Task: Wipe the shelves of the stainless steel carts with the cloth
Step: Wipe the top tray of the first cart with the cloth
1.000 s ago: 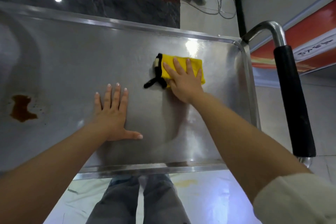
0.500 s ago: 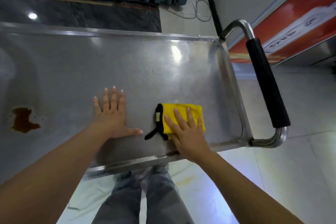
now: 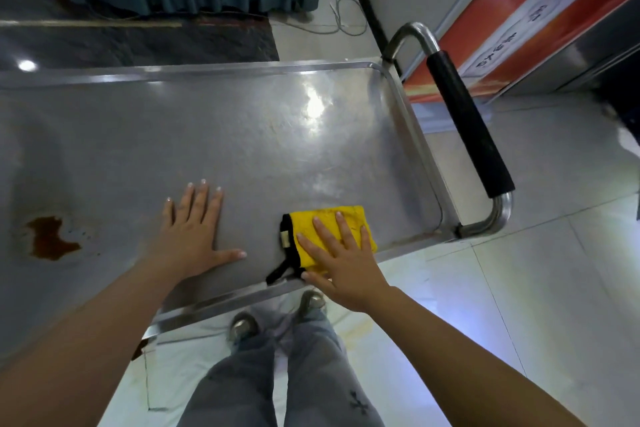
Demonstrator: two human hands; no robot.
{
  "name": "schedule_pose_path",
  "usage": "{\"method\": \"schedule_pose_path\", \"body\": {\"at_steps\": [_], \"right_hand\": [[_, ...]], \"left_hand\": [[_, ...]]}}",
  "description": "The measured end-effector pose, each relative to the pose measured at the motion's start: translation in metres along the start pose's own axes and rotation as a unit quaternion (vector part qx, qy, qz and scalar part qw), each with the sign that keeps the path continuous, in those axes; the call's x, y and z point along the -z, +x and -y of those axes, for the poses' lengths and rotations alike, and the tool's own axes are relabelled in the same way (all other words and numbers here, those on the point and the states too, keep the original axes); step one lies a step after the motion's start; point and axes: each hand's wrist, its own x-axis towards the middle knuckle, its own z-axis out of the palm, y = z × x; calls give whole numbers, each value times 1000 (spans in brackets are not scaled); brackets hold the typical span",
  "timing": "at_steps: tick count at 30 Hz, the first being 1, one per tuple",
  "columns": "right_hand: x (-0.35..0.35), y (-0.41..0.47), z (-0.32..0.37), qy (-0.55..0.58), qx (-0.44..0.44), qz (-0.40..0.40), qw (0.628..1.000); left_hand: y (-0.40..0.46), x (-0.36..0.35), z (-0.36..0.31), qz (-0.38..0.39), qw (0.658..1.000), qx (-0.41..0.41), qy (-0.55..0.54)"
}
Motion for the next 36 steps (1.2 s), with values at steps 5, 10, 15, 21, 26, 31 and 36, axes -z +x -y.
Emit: {"method": "schedule_pose_path", "body": {"at_steps": [5, 10, 15, 21, 26, 31, 36], "right_hand": [[-1, -17, -43, 1, -51, -1, 999], [0, -34, -90, 15, -147, 6, 989], [-5, -17, -62, 45, -230, 11, 972], [-9, -5, -4, 25, -79, 5, 997], [2, 28, -9, -3, 30, -1, 1000], [27, 100, -38, -27, 90, 30, 995], [61, 197, -41, 13, 47, 38, 998]], "left_hand": [[3, -6, 3, -19, 1000, 4, -4], [0, -1, 0, -16, 1000, 7, -12], [-7, 6, -6, 11, 1000, 13, -16], [-13, 13, -10, 37, 999, 19, -28], [-10, 15, -8, 81, 996, 6, -24], [-6, 14, -12, 92, 995, 16, -18], [-4, 12, -16, 103, 994, 39, -18]]}}
